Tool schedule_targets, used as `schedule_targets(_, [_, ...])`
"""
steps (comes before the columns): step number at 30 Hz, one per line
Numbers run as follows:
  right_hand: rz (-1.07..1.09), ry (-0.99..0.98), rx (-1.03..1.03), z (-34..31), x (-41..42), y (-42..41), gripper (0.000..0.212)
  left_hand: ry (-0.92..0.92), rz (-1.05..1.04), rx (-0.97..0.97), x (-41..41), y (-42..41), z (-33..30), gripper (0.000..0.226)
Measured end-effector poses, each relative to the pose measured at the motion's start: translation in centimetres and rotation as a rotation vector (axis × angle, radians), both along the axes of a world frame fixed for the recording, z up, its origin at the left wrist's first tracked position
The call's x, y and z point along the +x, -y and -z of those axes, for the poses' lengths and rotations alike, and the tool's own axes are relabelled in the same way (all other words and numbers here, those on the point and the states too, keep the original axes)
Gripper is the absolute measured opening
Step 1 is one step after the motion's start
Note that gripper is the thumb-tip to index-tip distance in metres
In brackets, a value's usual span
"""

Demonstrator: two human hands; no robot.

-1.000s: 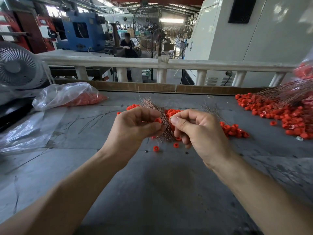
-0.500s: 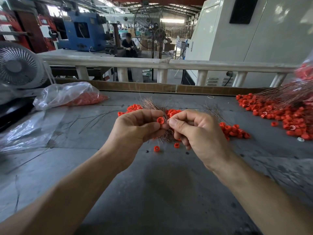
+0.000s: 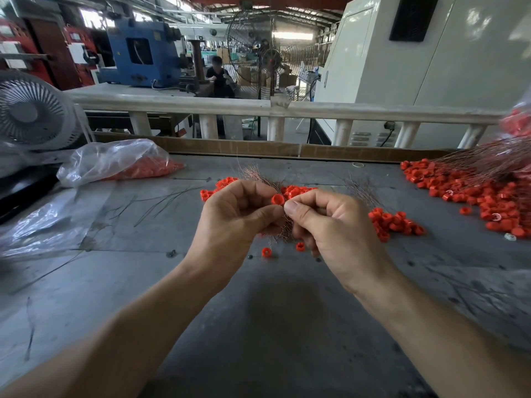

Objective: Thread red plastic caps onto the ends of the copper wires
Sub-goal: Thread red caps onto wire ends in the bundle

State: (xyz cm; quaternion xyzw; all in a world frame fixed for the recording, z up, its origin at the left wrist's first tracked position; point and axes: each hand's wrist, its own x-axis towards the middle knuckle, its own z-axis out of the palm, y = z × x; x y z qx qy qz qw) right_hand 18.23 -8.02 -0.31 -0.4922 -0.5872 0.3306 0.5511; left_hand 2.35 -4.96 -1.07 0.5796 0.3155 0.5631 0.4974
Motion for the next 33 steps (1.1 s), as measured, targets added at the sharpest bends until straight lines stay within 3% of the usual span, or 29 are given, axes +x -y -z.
schedule_targets(18, [0.036, 0.014, 0.019, -0.4, 0.3, -0.1, 0.013, 0.057, 0.035, -0.025, -0.4, 0.0, -0.2, 0.012])
schedule_targets(24, [0.019, 0.023, -0.001, -0.3, 0.6, -0.3, 0.011, 0.012, 0.052, -0.032, -0.5, 0.2, -0.4, 0.026])
schedule_targets(28, [-0.036, 0.037, -0.036, -0.4, 0.7, -0.2, 0.013, 0.001, 0.086, -0.067, -0.7, 0.3, -0.7, 0.023])
schedule_targets(33, [-0.123, -0.077, -0.108, -0.5, 0.5, -0.3, 0.023, 0.058, 0.143, -0.113, -1.1, 0.2, -1.0, 0.018])
